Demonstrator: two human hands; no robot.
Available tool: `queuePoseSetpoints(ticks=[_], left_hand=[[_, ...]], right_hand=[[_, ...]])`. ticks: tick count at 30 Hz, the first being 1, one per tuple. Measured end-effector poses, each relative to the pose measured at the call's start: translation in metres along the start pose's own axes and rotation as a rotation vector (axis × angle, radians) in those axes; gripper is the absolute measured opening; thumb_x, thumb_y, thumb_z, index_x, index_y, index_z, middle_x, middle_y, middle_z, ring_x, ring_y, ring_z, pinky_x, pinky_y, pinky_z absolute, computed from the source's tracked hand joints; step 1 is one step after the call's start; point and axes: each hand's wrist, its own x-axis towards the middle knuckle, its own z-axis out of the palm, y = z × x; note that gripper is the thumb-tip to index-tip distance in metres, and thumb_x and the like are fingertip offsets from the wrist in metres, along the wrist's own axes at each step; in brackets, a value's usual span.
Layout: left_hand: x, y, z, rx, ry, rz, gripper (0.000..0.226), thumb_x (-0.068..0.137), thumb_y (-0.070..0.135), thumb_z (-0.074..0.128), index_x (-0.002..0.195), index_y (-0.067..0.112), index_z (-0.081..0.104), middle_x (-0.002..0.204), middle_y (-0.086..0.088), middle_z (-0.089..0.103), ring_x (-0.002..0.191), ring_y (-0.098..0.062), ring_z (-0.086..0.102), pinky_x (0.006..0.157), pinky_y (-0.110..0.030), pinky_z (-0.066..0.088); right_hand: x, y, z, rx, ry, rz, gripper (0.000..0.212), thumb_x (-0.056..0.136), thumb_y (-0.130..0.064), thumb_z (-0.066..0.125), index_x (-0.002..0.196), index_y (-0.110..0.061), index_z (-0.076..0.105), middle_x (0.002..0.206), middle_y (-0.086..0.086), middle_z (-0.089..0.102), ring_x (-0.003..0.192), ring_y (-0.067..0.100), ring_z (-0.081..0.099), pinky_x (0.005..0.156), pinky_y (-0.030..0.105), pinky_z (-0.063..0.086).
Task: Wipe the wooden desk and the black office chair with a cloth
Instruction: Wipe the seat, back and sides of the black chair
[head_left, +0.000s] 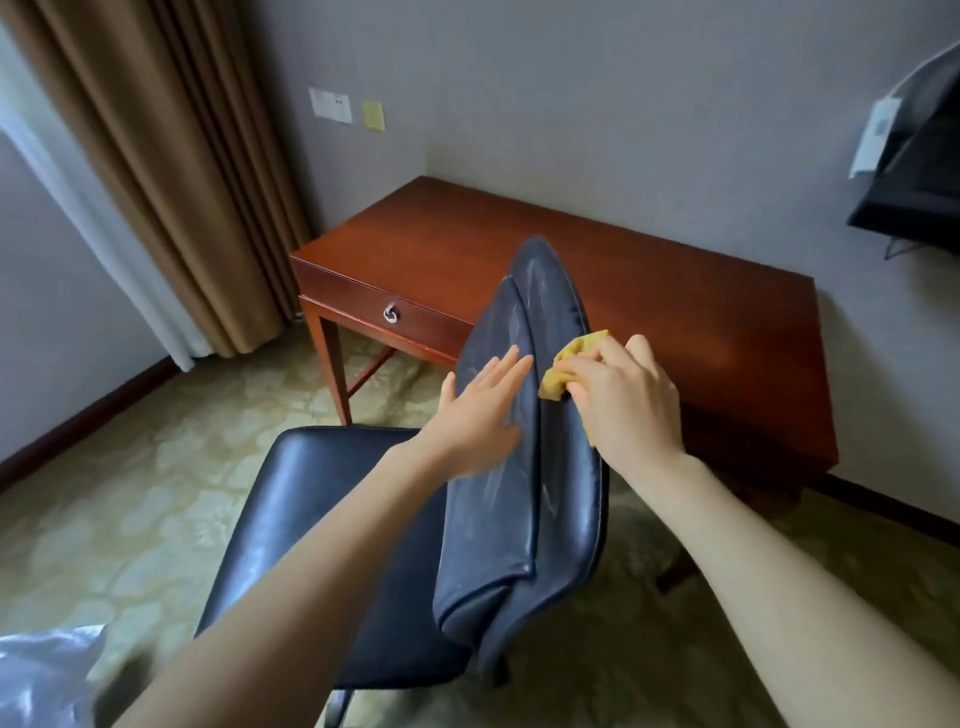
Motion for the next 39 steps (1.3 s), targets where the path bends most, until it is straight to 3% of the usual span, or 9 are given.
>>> queuePoseSetpoints(ticks=[8, 12, 17, 21, 24, 26, 30, 34, 39], left_hand=[[0.044, -0.003, 0.014, -0.109, 0.020, -0.066, 0.070, 0.094, 0.010, 0.043, 0.151, 0.029, 0.006, 0.159, 0.011, -0.005, 0.146, -0.012, -0.006, 0.113, -0.051, -0.009], [0.078, 0.000, 0.014, -0.183, 0.073, -0.037, 0.071, 0.090, 0.007, 0.041, 0.150, 0.031, 0.011, 0.159, 0.008, -0.004, 0.146, -0.011, -0.006, 0.112, -0.054, -0.011], [0.098, -0.014, 0.020, -0.181, 0.158, -0.085, 0.068, 0.094, 0.018, 0.041, 0.151, 0.021, 0.005, 0.159, 0.005, -0.003, 0.145, -0.009, -0.007, 0.111, -0.052, -0.013], [0.102, -0.025, 0.023, -0.166, 0.078, -0.140, 0.061, 0.098, 0.031, 0.037, 0.150, 0.018, 0.008, 0.158, 0.002, 0.014, 0.146, -0.012, 0.002, 0.112, -0.051, -0.013], [0.109, -0.032, 0.021, -0.102, 0.097, -0.159, 0.055, 0.099, 0.026, 0.035, 0.149, 0.017, 0.012, 0.153, 0.000, 0.027, 0.145, -0.015, 0.010, 0.114, -0.051, -0.005], [0.115, -0.037, 0.019, -0.060, 0.172, -0.157, 0.054, 0.099, 0.023, 0.036, 0.149, 0.017, 0.016, 0.151, 0.000, 0.031, 0.144, -0.016, 0.013, 0.115, -0.051, 0.001], [0.136, -0.047, 0.014, 0.001, 0.229, -0.222, 0.058, 0.098, 0.020, 0.038, 0.150, 0.019, 0.013, 0.154, 0.001, 0.022, 0.144, -0.019, 0.012, 0.115, -0.050, 0.008], [0.160, -0.054, 0.006, 0.006, 0.231, -0.320, 0.056, 0.102, 0.030, 0.028, 0.151, 0.019, 0.004, 0.160, 0.004, -0.004, 0.146, -0.020, -0.005, 0.114, -0.052, 0.007], [0.177, -0.062, 0.008, -0.019, 0.201, -0.422, 0.051, 0.103, 0.030, 0.022, 0.151, 0.022, 0.006, 0.159, 0.009, 0.001, 0.146, -0.020, -0.002, 0.114, -0.055, 0.008]], right_hand=[[0.058, 0.031, 0.014, -0.053, -0.024, -0.196, 0.016, 0.093, -0.030, 0.054, 0.105, -0.030, 0.065, 0.113, -0.009, 0.058, 0.097, 0.020, 0.045, 0.078, 0.033, 0.041], [0.088, 0.042, 0.019, -0.092, 0.030, -0.310, 0.010, 0.082, -0.022, 0.070, 0.092, -0.021, 0.070, 0.095, -0.002, 0.065, 0.088, 0.026, 0.054, 0.068, 0.034, 0.043], [0.116, 0.045, 0.035, -0.045, 0.048, -0.306, 0.011, 0.089, -0.026, 0.062, 0.097, -0.024, 0.069, 0.100, -0.004, 0.063, 0.092, 0.025, 0.049, 0.071, 0.033, 0.036], [0.135, 0.042, 0.043, -0.088, 0.047, -0.364, 0.014, 0.092, -0.022, 0.057, 0.099, -0.021, 0.070, 0.101, -0.001, 0.063, 0.096, 0.027, 0.050, 0.072, 0.035, 0.034], [0.141, 0.042, 0.045, -0.066, -0.032, -0.465, 0.017, 0.093, -0.020, 0.054, 0.099, -0.023, 0.070, 0.104, -0.003, 0.063, 0.104, 0.026, 0.051, 0.078, 0.037, 0.036], [0.133, 0.044, 0.043, -0.074, -0.120, -0.629, 0.011, 0.089, -0.021, 0.062, 0.092, -0.027, 0.071, 0.099, -0.010, 0.065, 0.105, 0.020, 0.054, 0.080, 0.036, 0.042], [0.109, 0.060, 0.037, -0.185, -0.104, -1.011, 0.016, 0.065, -0.020, 0.080, 0.066, -0.029, 0.066, 0.067, -0.013, 0.058, 0.081, 0.016, 0.053, 0.064, 0.031, 0.041], [0.108, 0.081, 0.031, -0.171, -0.181, -1.259, 0.012, 0.074, -0.021, 0.073, 0.076, -0.031, 0.066, 0.073, -0.014, 0.058, 0.079, 0.015, 0.052, 0.063, 0.030, 0.044], [0.149, 0.086, 0.033, -0.152, -0.277, -1.505, 0.007, 0.084, -0.030, 0.064, 0.085, -0.036, 0.066, 0.075, -0.015, 0.058, 0.080, 0.012, 0.052, 0.063, 0.026, 0.042]])
